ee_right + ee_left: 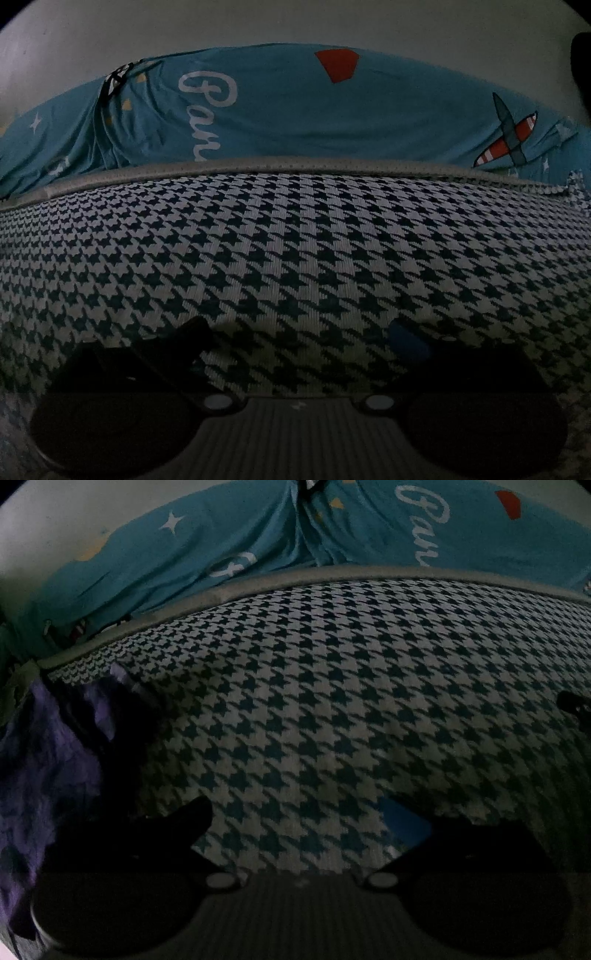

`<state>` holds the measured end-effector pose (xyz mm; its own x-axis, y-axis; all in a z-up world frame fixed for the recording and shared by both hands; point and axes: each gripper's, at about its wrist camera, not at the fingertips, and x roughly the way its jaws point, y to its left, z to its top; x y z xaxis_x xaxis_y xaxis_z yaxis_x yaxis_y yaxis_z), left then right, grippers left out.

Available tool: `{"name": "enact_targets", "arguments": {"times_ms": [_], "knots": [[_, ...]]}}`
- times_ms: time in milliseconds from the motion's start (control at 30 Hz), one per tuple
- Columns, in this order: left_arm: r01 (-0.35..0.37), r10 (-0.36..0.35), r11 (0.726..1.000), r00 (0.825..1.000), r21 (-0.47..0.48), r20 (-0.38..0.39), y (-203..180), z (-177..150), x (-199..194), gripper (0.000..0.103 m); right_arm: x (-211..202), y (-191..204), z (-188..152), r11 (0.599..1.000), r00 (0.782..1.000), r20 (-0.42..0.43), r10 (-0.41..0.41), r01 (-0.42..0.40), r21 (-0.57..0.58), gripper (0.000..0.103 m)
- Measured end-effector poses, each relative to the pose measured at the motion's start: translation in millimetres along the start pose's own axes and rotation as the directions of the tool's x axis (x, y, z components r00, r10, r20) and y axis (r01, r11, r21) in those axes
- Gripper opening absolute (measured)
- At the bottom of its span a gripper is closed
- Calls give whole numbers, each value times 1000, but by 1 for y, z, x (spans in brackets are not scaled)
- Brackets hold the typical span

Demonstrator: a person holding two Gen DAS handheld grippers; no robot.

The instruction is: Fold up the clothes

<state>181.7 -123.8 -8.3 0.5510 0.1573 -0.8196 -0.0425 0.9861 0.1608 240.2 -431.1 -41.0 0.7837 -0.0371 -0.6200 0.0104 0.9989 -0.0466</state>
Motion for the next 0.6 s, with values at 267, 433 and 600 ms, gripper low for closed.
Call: {"name": "enact_targets", "arguments": {"times_ms": [267, 433, 600], "knots": [[2, -2, 1000, 1000, 29, 3, 3, -8, 2, 103, -2, 3, -3, 1000, 1000, 5, -28, 28, 12, 103], [21, -21, 998, 1000, 53, 16, 2, -13, -3, 103, -2, 3, -3, 999, 1000, 4, -30, 30, 14, 103], [35, -36, 999, 999, 27, 27, 10, -13, -8, 103, -2, 3, -3, 999, 1000, 4, -31, 31, 14, 103]]}}
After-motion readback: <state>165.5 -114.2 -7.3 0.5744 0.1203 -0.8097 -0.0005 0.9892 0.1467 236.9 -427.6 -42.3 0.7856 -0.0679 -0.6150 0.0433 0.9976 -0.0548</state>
